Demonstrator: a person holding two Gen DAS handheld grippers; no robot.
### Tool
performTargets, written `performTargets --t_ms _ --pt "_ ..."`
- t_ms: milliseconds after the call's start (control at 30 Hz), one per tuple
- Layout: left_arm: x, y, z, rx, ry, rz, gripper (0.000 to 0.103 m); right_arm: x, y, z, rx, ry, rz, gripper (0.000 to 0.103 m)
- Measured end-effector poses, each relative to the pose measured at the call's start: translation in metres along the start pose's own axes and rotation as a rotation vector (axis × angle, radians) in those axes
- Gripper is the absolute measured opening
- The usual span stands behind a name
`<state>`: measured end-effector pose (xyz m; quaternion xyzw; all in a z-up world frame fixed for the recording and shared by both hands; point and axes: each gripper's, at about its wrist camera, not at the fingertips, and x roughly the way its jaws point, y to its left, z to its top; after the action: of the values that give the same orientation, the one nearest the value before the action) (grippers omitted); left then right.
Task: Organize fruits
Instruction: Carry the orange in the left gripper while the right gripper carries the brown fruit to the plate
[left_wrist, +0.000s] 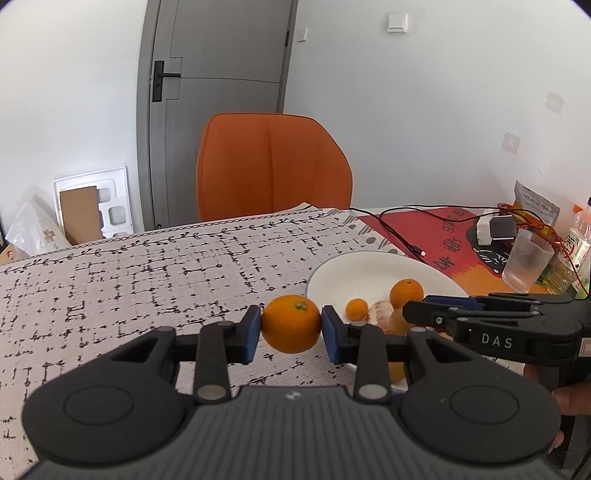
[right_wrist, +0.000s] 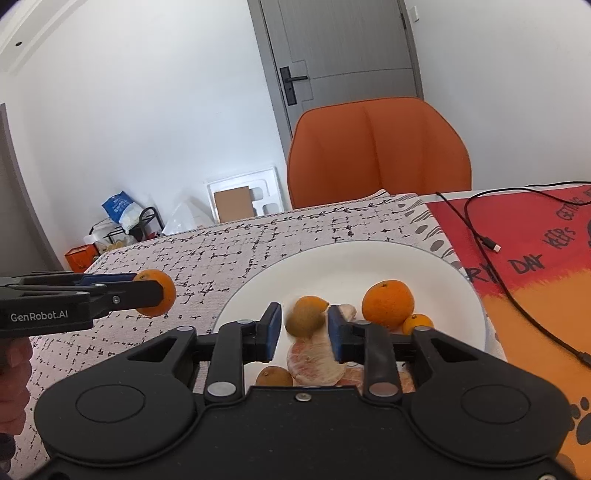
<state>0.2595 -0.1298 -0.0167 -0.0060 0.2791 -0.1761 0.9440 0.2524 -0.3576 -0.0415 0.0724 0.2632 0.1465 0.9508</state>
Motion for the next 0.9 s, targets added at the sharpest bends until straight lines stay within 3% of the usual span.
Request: performTargets --t_ms 667,900 --pt "0.032 -0.042 0.002 0.067 0.049 -0.067 0.034 -0.030 -0.029 -0.016 0.073 -0.022 -0.029 0.034" --pt "0.029 -0.045 0.004 0.075 0.042 -0.060 0.038 -0.032 -0.035 -0.018 0.091 -0.026 -0.028 0.037"
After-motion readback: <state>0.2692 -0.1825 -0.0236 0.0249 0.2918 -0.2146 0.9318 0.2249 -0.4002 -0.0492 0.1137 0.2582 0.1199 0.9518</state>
